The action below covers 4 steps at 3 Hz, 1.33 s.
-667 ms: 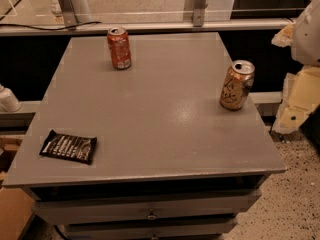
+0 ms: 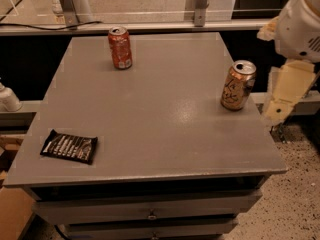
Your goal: Move coke can near orange can
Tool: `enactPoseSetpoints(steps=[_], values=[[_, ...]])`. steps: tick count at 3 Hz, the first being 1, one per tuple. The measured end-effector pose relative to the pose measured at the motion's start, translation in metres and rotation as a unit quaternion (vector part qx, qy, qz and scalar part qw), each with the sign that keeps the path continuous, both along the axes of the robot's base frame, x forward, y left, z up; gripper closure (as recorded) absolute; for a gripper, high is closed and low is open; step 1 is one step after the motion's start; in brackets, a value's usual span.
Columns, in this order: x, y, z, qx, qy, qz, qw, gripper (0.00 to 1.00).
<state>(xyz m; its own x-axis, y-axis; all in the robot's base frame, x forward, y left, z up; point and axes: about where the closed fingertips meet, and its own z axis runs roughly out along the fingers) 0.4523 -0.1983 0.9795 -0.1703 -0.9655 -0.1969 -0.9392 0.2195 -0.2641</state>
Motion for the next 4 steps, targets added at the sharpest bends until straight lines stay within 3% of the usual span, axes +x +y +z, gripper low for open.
enactPoseSetpoints(steps=[2, 3, 4], values=[[0.048, 0.042, -0.002, -0.001, -0.023, 0.058, 0.9981, 0.00], [0.075, 0.059, 0.001, 0.009, -0.042, 0.068, 0.9968, 0.00], [0.075, 0.059, 0.001, 0.009, -0.043, 0.068, 0.9968, 0.00]])
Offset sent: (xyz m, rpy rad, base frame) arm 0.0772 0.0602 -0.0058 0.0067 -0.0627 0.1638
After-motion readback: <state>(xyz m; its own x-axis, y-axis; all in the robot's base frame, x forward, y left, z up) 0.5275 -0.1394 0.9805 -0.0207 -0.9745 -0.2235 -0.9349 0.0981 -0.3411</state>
